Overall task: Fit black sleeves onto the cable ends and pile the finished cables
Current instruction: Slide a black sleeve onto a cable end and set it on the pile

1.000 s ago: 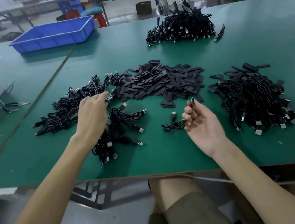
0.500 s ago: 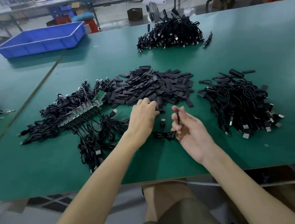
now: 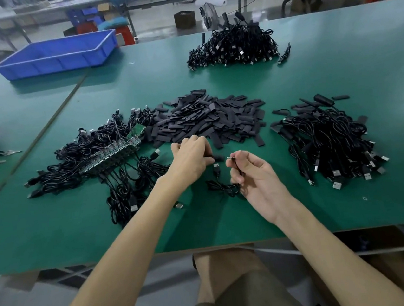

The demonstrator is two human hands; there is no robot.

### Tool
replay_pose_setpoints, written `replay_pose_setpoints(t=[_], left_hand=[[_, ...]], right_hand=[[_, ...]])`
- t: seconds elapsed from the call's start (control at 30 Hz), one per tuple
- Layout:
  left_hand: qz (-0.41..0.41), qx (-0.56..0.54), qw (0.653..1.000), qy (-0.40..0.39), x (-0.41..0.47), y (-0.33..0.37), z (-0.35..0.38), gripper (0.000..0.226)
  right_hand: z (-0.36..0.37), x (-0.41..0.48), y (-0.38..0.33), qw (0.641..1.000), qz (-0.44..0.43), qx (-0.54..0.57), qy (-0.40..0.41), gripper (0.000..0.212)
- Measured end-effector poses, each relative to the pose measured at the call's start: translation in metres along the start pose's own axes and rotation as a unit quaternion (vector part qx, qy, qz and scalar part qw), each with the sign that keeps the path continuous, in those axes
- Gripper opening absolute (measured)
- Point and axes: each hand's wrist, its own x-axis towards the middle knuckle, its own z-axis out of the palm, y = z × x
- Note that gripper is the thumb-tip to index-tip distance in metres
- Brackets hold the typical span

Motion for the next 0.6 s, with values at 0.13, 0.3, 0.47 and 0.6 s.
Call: replay_pose_setpoints(t=[0.13,0.3,0.47,0.6], left_hand=[[0.001,-0.034,0.999,0.028,-0.009,-0.002,0.0,0.018],[0.073,-0.072,0.991,0.092,-0.024,-0.009,-0.007,0.024],[0.106,-0.202,0.97,0.084,-0.041,-0.002,-0.021,0.022],[0.121,-0.26,0.953,0.098,-0.055,0.005,-0.024,0.021]], right_hand=[[-0.001,-0.001,-0.002,1.0,-0.003,0.012,0.008,0.03],[-0.006,0.001,-0.001,0.996,-0.02,0.085,0.016,0.014],[-0.009,0.005,-0.001,0.991,-0.021,0.129,0.03,0.015],[-0.009,0.006,0.0,0.99,-0.029,0.131,0.042,0.011]])
